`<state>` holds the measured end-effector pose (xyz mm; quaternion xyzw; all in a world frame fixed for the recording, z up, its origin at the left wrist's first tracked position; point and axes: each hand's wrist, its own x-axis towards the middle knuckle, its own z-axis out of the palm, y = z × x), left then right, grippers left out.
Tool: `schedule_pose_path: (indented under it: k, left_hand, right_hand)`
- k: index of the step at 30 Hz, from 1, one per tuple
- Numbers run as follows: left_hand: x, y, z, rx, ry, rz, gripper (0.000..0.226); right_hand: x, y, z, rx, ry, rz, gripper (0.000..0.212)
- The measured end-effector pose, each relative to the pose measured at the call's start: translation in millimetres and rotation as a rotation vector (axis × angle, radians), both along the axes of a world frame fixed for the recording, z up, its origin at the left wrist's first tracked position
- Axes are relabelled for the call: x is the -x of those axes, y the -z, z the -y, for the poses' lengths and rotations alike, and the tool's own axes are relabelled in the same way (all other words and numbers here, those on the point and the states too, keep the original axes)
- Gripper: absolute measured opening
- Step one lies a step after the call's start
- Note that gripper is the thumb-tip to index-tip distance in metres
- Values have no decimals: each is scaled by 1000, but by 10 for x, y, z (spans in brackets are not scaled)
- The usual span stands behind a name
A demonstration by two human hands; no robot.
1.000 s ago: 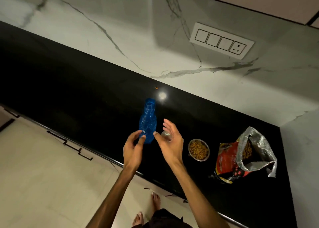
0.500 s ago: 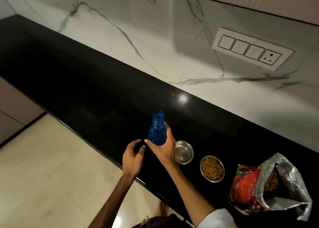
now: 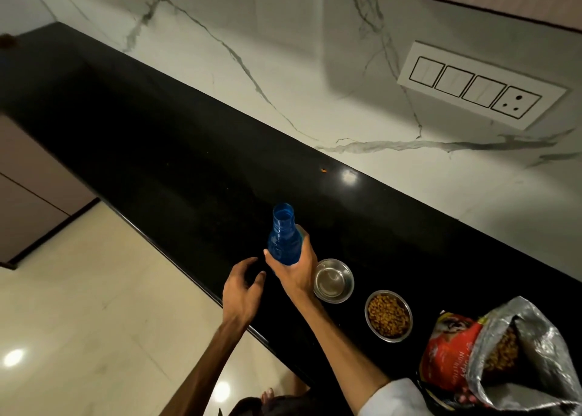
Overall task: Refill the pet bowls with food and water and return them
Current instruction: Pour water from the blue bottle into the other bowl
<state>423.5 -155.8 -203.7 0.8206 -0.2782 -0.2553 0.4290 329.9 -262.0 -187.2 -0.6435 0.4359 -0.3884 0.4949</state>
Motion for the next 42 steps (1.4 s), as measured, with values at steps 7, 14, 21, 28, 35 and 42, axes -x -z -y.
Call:
schedule_pose_path:
  k: [7,14,21,28,35,42]
  left_hand:
    - [-7,32,0,6,-10,35,45]
    - [-100,151,95,-27,79,145,49]
    - [-184,378,199,-66,355,372,43]
    - [-311,704,297,-72,730,714,71]
    - [-340,949,366,-137,958,833,82]
    - [-247,1093,395,-125,1042,816,85]
  right_hand:
    - [67,-15,-75,-16,-18,3,84]
    - [169,-198,-223,-49,58,66,90]
    - [327,-440,-359,-29,250,66,81]
    - [620,-589,-538,50,443,74,68]
    - [874,-668,-776,86,611,23,75]
    - [1027,-675,-897,101,658,-52,77]
